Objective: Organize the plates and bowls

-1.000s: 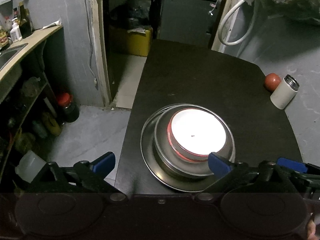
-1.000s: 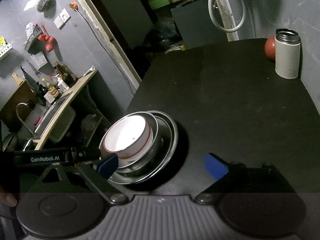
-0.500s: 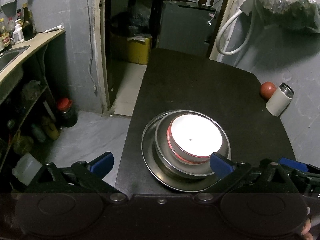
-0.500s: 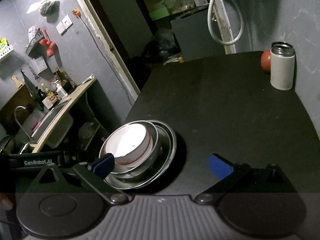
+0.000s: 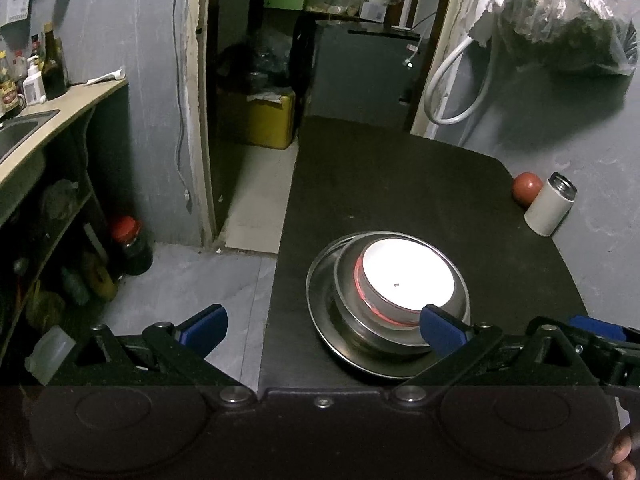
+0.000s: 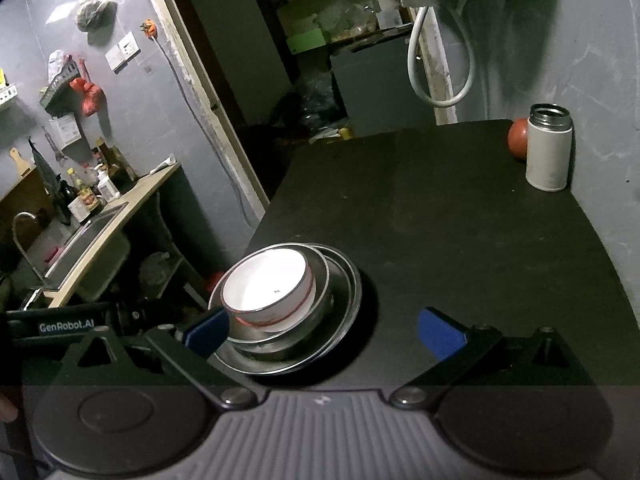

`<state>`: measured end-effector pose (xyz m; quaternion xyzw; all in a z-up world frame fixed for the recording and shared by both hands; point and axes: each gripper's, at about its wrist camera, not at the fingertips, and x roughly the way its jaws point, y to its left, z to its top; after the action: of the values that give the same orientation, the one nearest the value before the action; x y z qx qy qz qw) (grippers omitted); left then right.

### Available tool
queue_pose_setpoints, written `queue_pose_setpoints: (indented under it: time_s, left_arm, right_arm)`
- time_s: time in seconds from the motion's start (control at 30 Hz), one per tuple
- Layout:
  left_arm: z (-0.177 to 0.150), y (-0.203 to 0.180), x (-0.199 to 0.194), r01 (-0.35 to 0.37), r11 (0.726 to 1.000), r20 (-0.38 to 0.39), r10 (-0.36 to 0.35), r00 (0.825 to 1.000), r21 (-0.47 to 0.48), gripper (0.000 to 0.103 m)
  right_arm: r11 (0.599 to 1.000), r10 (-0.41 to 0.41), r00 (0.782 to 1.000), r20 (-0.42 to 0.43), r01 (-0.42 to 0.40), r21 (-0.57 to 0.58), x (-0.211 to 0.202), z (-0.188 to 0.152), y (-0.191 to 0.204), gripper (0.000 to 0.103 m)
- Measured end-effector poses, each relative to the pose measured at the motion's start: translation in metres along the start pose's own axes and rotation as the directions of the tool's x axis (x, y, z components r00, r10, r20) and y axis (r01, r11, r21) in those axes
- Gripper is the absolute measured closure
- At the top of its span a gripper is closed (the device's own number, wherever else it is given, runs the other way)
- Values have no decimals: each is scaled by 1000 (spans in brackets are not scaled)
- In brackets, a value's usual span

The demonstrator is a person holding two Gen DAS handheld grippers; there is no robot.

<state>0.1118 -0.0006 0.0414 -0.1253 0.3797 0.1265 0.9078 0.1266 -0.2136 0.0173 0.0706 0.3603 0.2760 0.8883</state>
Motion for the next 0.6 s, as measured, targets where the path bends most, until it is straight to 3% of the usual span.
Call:
queue_pose_setpoints:
  time_s: [0.6]
  left_arm:
    - [-15,22,-18,78,996,27,-79,997,50,1]
  right_arm:
    - [996,-87,995,49,87,-2,-29,-23,35,0]
